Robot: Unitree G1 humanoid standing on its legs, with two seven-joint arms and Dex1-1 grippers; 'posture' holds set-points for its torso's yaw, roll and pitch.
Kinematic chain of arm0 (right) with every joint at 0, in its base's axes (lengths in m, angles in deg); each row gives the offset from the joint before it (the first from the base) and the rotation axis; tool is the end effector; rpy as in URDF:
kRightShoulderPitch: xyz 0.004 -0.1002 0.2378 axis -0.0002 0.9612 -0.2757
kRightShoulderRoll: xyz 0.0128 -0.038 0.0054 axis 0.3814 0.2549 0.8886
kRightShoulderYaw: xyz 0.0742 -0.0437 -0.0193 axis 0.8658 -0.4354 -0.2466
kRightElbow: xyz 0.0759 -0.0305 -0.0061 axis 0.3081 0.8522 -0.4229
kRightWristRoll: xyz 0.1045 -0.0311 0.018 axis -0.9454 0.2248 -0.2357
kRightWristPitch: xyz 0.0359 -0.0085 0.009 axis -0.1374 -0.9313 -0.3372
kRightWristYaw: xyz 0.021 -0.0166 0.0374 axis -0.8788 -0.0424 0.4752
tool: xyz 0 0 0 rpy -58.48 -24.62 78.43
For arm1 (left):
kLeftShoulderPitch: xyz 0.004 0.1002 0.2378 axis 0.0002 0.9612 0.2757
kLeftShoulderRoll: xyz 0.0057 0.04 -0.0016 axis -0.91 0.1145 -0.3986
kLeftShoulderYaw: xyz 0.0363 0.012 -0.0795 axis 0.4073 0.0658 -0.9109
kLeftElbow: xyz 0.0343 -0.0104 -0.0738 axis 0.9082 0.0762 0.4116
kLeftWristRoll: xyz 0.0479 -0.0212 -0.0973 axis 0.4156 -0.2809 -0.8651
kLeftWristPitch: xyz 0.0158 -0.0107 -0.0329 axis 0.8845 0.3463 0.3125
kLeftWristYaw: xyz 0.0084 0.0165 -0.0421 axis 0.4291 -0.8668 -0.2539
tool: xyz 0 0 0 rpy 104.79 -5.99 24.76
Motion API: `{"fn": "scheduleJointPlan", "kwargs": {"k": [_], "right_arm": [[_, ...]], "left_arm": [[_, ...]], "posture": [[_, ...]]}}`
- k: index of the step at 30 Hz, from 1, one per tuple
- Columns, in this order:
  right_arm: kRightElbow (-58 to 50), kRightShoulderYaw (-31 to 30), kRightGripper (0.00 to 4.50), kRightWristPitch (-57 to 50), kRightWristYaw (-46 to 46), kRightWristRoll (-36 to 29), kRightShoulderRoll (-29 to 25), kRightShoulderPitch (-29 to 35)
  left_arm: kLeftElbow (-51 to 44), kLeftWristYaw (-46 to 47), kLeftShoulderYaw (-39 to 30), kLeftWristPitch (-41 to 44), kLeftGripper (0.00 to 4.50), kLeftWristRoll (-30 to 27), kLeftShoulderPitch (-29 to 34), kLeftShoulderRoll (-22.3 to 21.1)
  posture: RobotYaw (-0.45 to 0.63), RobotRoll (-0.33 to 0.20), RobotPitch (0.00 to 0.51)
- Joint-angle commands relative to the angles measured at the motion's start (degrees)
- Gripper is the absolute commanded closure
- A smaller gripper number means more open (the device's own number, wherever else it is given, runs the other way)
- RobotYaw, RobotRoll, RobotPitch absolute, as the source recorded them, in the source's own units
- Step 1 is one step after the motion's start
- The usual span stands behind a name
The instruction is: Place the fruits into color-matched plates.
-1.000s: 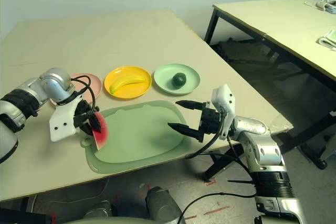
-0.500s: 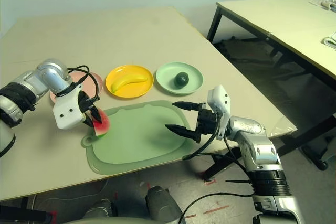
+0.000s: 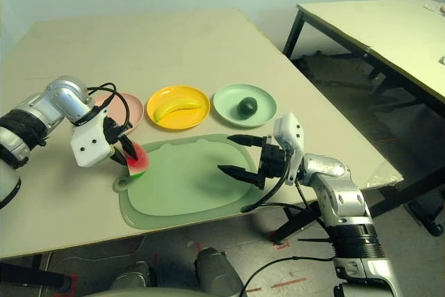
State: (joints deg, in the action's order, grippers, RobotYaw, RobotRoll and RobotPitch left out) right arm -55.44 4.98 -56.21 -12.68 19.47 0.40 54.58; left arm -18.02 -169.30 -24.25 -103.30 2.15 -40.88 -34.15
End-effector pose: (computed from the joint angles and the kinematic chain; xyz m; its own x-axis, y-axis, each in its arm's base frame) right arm 0.2500 -0.2545 0.1322 0.3557 0.9235 -0.1436 -0.9346 0.3521 -0.0506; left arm 0.3285 0.1654 0.2077 -0.1658 -0.4784 -0.8624 0.3829 -0.8371 0.3908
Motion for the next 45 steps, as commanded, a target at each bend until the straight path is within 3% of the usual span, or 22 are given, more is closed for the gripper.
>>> {"fn": "scheduleJointPlan", "kwargs": {"k": [1,8,24,45], "right_arm": [[-0.6,-0.5,0.0,0.2,0.0,0.1,0.0,0.2],[-1.5,-0.4,0.0,0.0,-0.1,0.0,-0.1,0.9],[-2.3,-0.4,0.0,-0.1,-0.2,-0.1,-0.1,1.5],[-3.1,-1.0,0.0,-0.2,-0.7,0.1,0.2,1.8]], "left_arm": [[1.4,-0.5,-2.3,-0.6,2.43,2.6,1.0,0.7],[3.7,-0.5,-5.4,-1.1,0.02,5.9,1.5,2.4],[7.7,-0.5,-10.7,-2.0,0.02,11.4,1.0,5.5],[12.0,2.4,-16.4,-0.7,0.02,23.4,2.3,11.2]], "posture": [[-0.3,0.0,0.005],[-0.3,0.0,0.003],[-0.31,0.0,0.004],[-0.32,0.0,0.011]]}}
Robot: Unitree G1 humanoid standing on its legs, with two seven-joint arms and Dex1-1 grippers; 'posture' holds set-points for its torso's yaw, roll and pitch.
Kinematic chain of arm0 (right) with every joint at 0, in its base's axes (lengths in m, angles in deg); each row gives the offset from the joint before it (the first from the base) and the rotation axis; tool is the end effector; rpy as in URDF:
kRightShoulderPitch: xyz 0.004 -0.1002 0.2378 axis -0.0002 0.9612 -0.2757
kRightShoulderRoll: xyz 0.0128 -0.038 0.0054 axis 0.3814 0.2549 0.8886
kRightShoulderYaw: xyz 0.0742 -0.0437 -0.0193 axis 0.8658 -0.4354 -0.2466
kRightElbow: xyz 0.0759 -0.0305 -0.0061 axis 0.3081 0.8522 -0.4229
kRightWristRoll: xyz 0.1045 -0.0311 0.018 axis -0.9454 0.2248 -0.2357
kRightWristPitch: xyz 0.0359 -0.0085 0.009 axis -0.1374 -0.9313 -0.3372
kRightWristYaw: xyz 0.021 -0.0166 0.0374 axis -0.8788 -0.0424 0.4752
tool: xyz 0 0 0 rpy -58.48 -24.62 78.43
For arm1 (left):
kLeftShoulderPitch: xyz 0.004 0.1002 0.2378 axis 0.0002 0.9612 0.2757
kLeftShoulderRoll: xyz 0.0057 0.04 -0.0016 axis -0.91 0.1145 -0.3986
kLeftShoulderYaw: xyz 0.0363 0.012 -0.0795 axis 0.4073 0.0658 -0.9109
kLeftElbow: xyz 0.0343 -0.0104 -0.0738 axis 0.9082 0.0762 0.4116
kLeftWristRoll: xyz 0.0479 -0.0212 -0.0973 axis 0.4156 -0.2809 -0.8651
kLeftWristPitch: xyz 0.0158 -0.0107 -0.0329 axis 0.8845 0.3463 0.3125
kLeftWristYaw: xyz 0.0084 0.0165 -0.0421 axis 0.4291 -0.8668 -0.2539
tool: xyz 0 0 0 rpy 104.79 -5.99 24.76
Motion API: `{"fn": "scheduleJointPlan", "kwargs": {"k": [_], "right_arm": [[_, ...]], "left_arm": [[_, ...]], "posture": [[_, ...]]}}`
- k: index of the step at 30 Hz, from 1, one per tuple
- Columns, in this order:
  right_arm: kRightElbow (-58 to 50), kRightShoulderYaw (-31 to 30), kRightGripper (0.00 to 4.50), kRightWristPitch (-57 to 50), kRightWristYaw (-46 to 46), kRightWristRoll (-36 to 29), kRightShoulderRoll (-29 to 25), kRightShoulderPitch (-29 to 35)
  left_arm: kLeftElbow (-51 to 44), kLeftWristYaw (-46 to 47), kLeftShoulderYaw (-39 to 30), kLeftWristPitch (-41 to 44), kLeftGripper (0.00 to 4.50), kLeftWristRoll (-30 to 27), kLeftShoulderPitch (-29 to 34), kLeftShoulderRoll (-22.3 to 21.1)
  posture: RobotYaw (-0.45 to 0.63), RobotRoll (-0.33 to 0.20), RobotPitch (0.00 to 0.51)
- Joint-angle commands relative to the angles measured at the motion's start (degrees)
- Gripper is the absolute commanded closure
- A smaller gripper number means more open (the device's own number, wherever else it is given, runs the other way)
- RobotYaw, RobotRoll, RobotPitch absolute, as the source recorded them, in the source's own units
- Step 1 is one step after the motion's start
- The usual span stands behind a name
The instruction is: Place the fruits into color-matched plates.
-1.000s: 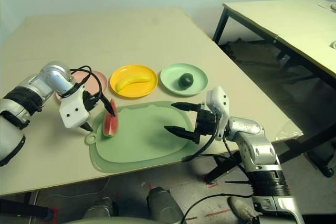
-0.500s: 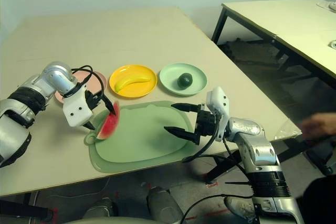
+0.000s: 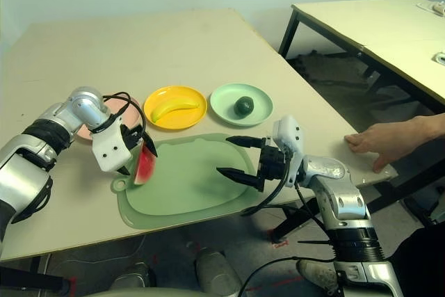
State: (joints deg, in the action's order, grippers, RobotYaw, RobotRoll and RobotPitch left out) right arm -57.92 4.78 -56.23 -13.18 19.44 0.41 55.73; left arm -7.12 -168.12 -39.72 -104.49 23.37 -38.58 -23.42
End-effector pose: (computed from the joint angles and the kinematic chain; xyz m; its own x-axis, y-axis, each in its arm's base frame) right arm 0.2466 -0.2503 0.1338 0.3453 0.9275 -0.1431 -0.9384 0.3392 -0.0662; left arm 0.3356 0.1505 0.1834 -0.1440 -0.4355 -0.8886 0.4283 -0.8369 0.3408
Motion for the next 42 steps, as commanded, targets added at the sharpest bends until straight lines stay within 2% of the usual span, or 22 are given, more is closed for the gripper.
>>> {"fn": "scheduleJointPlan", "kwargs": {"k": [1,5,6,8,11,12,20,26,29,33,42], "right_arm": [[-0.7,-0.8,0.0,-0.2,-0.2,0.1,0.2,0.7],[-0.9,-0.7,0.0,-0.2,-0.3,0.0,0.0,0.9],[-0.9,-0.7,0.0,-0.2,-0.3,0.0,0.0,0.9],[-1.0,-0.7,0.0,-0.2,-0.5,0.0,0.1,1.0],[-1.3,-0.8,0.0,-0.2,-0.7,-0.1,0.2,1.1],[-1.4,-0.8,0.0,-0.3,-0.8,-0.1,0.2,1.1],[-1.5,-0.7,0.0,-0.4,-0.7,-0.2,0.0,1.4],[-0.7,-0.3,0.0,-0.2,-0.9,-0.5,0.4,0.6],[0.0,0.5,0.0,-0.6,-1.8,-1.3,1.2,0.0],[0.2,1.7,0.0,-0.7,-3.7,-2.3,2.7,0.2],[-5.4,1.3,0.0,-1.1,-7.5,-3.4,6.0,5.1]], "left_arm": [[1.5,1.9,-1.0,0.8,0.02,2.9,-0.3,0.6],[2.5,3.7,-1.2,1.6,0.02,5.7,-0.7,0.9],[2.6,4.0,-1.3,1.7,0.42,6.3,-0.7,1.0],[2.8,4.5,-1.4,2.5,0.93,7.1,-0.6,1.3],[3.0,5.1,-1.5,3.2,2.07,8.4,-0.4,1.6],[3.0,4.9,-1.5,3.4,2.28,8.5,-0.4,1.6],[3.0,2.4,-2.7,4.3,2.29,8.3,-1.1,0.8],[3.5,1.8,-6.5,7.2,2.29,6.3,-5.0,-0.6],[5.8,5.2,-8.2,9.6,2.29,8.2,-8.8,-2.5],[9.3,13.8,-7.5,12.9,2.29,14.1,-12.3,-6.3],[14.5,34.3,-6.3,24.8,2.29,24.8,-10.0,-12.3]], "posture": [[-0.32,0.0,0.011],[-0.32,0.0,0.01],[-0.32,0.0,0.009],[-0.32,0.0,0.009],[-0.32,0.0,0.012],[-0.32,0.0,0.012],[-0.32,0.0,0.013],[-0.31,0.0,0.004],[-0.31,0.0,0.004],[-0.3,0.0,0.0],[-0.3,0.0,0.007]]}}
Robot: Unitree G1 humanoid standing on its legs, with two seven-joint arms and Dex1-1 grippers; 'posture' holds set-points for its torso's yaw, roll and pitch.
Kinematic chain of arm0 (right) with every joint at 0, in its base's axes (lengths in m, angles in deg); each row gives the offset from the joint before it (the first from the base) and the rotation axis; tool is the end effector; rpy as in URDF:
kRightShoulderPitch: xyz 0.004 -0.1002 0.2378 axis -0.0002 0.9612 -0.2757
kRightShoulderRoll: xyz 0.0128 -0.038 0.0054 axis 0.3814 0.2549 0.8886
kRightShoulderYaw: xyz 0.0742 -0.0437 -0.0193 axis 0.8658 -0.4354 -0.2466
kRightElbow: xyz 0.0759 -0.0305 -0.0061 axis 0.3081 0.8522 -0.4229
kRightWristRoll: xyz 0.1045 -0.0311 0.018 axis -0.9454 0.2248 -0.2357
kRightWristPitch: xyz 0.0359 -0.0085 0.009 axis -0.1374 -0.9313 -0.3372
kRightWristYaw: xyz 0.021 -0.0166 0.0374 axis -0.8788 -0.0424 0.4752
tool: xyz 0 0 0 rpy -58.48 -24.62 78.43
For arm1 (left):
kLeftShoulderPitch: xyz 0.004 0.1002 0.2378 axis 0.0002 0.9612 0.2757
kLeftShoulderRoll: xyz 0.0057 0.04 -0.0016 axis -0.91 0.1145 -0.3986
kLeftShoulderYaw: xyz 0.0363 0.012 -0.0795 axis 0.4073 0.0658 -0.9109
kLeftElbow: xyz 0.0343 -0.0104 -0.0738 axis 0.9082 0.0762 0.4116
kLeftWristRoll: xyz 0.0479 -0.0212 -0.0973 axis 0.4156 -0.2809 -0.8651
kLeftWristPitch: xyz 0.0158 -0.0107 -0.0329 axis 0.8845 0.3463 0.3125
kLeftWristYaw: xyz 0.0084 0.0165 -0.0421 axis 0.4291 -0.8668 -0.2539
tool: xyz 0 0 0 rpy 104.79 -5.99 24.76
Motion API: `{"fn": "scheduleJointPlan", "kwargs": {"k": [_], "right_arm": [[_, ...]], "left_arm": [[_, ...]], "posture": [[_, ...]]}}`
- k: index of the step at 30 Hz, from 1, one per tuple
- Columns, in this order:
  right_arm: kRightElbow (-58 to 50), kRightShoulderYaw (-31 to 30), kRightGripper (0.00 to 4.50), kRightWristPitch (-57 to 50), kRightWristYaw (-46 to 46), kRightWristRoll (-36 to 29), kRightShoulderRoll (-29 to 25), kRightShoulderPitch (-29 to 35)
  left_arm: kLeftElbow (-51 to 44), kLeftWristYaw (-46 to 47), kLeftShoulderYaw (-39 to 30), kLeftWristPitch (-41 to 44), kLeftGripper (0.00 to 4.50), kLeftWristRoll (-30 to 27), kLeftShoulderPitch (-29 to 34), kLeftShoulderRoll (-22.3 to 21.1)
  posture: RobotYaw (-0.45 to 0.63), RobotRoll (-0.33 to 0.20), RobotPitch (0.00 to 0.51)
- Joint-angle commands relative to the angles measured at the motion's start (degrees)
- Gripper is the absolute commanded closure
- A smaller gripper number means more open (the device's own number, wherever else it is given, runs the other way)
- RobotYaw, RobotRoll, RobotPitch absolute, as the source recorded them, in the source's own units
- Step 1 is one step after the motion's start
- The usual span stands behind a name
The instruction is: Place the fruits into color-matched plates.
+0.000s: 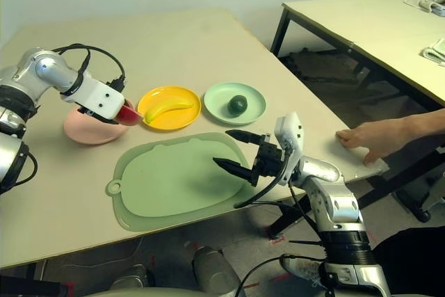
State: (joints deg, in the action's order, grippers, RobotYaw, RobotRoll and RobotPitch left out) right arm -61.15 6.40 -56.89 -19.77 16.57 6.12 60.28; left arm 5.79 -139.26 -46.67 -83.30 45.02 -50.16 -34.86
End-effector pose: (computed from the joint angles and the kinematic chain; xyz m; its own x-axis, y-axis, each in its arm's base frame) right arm 0.2346 -0.2396 0.1162 0.4398 0.8979 -0.0175 -0.8980 0.4399 0.0091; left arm 0.3506 0.2382 0.2419 0.4780 -0.3353 -0.8118 0.7448 -0.3352 0.5770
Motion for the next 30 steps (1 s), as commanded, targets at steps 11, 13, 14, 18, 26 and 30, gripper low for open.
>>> {"fn": "scheduleJointPlan", "kwargs": {"k": [11,13,14,18,26,30], "right_arm": [[-4.9,-0.1,0.0,-2.1,-2.2,-0.7,-0.5,1.8],[-5.4,-0.1,0.0,-2.4,-2.1,-0.6,-1.0,2.2],[-5.5,-0.1,0.0,-2.6,-2.1,-0.6,-1.1,2.3],[-4.7,-0.4,0.0,-2.1,-1.8,-0.2,-1.6,2.4],[-1.5,0.4,0.0,-0.9,-3.1,0.0,-0.4,-0.7],[0.7,4.0,0.0,0.2,-9.0,-0.4,1.8,-3.8]], "left_arm": [[3.2,19.9,1.1,12.1,1.94,9.6,6.7,0.3],[3.2,20.5,1.0,12.3,1.25,9.9,7.5,0.5],[3.2,20.6,1.0,12.3,0.92,10.0,7.7,0.5],[3.0,20.5,0.2,11.6,0.02,9.7,8.2,0.3],[2.4,19.1,-3.5,9.1,0.02,7.0,7.2,-2.2],[1.5,9.9,-15.5,12.1,0.02,-5.8,7.0,-2.2]], "posture": [[-0.32,0.0,0.026],[-0.32,0.0,0.027],[-0.32,0.0,0.027],[-0.32,0.0,0.028],[-0.27,0.0,0.031],[-0.24,0.0,0.043]]}}
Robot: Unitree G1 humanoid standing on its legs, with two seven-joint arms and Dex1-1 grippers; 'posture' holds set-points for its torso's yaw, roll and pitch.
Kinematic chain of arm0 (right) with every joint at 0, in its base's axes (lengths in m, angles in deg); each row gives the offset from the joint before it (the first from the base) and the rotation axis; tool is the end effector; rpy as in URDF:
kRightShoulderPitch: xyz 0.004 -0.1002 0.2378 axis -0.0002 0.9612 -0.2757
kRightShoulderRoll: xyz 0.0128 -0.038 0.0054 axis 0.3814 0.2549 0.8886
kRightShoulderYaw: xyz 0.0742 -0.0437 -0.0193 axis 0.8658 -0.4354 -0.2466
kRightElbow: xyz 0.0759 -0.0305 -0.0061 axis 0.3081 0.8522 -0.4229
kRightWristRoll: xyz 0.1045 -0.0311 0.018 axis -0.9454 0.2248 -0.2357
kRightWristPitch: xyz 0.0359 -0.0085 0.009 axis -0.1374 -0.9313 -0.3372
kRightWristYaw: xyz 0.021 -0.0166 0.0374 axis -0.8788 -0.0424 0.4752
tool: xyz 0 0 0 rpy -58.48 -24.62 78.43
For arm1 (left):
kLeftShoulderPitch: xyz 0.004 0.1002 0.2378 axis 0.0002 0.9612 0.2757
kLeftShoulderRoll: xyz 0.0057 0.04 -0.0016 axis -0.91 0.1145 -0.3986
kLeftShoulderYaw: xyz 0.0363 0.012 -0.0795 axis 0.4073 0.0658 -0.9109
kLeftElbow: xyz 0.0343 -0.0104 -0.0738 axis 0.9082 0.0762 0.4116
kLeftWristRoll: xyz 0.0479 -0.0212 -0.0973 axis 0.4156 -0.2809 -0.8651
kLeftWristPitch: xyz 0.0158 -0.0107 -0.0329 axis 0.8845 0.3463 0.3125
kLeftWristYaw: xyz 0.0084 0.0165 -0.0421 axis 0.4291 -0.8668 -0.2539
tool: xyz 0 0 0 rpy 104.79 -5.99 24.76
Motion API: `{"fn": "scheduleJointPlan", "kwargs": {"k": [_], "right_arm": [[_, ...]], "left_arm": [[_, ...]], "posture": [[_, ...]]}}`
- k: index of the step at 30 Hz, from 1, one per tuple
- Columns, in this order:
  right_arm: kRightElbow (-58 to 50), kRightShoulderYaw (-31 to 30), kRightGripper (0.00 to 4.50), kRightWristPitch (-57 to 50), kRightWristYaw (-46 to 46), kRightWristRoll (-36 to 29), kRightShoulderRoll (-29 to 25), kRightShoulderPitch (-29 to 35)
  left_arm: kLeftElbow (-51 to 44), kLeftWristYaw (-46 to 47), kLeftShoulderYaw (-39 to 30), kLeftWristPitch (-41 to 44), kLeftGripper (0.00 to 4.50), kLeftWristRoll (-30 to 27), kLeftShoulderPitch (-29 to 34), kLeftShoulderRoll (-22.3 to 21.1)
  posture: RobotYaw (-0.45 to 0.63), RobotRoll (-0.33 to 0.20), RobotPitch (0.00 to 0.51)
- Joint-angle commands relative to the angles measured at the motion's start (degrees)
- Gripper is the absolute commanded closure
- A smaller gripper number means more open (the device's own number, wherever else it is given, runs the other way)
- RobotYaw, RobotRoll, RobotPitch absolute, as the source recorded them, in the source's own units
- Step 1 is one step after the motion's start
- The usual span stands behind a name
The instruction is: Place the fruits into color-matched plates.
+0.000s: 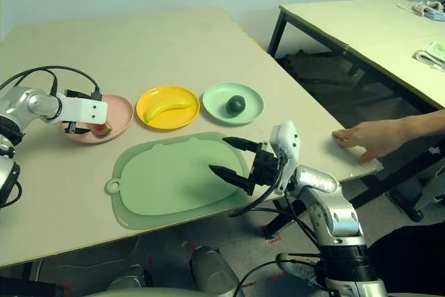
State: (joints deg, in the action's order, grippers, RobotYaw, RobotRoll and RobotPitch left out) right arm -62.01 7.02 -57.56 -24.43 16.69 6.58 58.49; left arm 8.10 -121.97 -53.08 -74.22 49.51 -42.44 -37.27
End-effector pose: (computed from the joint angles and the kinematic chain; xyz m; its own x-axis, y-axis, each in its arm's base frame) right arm 0.2389 -0.2369 0.1254 0.5052 0.8630 0.0053 -0.8627 0.5052 -0.0207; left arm 0.3384 0.2797 0.2023 0.6823 -0.2401 -0.6906 0.7067 -0.0255 0.7070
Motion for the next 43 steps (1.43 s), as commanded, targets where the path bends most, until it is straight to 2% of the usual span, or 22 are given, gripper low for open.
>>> {"fn": "scheduleJointPlan", "kwargs": {"k": [1,2,5,7,8,10,13,15,17,20,24,29,34,36,43], "right_arm": [[2.2,4.6,0.0,0.5,-6.3,-0.9,1.9,-2.6],[3.0,5.7,0.0,0.6,-7.6,-1.1,2.3,-2.9],[6.4,8.2,0.0,2.4,-9.7,-0.5,3.2,-2.6],[10.3,10.1,0.0,4.7,-10.5,0.1,3.4,-2.2],[12.6,11.1,0.0,6.2,-10.8,0.6,3.1,-1.9],[17.3,12.6,0.0,9.3,-11.2,1.7,2.5,-1.5],[26.5,15.3,0.0,13.9,-11.4,2.6,1.0,-2.0],[32.4,15.9,0.0,17.2,-10.7,3.7,-0.3,-3.1],[40.4,16.2,0.0,21.0,-9.9,5.6,-2.4,-5.0],[51.5,16.5,0.0,25.7,-9.6,7.7,-5.2,-9.6],[63.7,16.5,0.0,30.3,-11.6,10.7,-8.7,-16.7],[72.9,18.2,0.0,30.4,-15.6,11.5,-13.8,-22.9],[75.7,18.3,0.0,29.8,-17.1,12.4,-17.3,-26.4],[76.2,18.6,0.0,29.9,-17.3,12.4,-17.7,-26.8],[77.1,18.9,0.0,29.8,-18.3,12.9,-17.7,-27.1]], "left_arm": [[-1.3,-11.9,-15.2,7.2,0.02,-17.0,-1.3,1.1],[-2.1,-15.3,-19.3,10.2,0.02,-21.6,-1.8,1.4],[-7.4,-20.8,-24.8,14.5,0.02,-27.8,-0.5,-0.3],[-13.4,-21.0,-29.7,21.4,0.02,-33.5,2.4,-1.7],[-18.0,-20.2,-32.2,24.9,0.02,-36.0,5.8,-2.7],[-28.3,-17.2,-36.7,31.1,0.02,-39.9,14.7,-4.5],[-47.9,-8.3,-46.8,40.9,0.02,-45.9,34.0,-3.4],[-58.5,-3.5,-50.7,43.0,0.02,-46.6,46.0,-1.5],[-67.7,1.9,-53.4,44.6,0.02,-46.7,57.2,2.7],[-75.1,7.9,-54.3,44.8,0.02,-46.2,66.5,8.0],[-77.3,14.5,-54.0,44.1,0.02,-46.7,69.2,13.7],[-71.5,20.6,-52.9,41.8,0.02,-46.3,65.0,18.0],[-66.8,22.7,-50.6,39.1,0.02,-44.8,62.4,18.7],[-65.1,23.0,-50.2,37.5,0.02,-44.8,62.4,18.7],[-66.0,24.5,-48.3,36.7,0.02,-45.1,63.6,19.5]], "posture": [[-0.23,0.0,0.05],[-0.22,0.0,0.054],[-0.19,0.0,0.072],[-0.18,0.0,0.085],[-0.17,0.0,0.088],[-0.15,0.0,0.1],[-0.12,0.0,0.113],[-0.1,0.0,0.116],[-0.04,0.0,0.125],[0.0,0.0,0.138],[0.03,0.0,0.136],[0.01,0.0,0.117],[-0.03,0.0,0.12],[-0.04,0.0,0.102],[-0.04,0.0,0.104]]}}
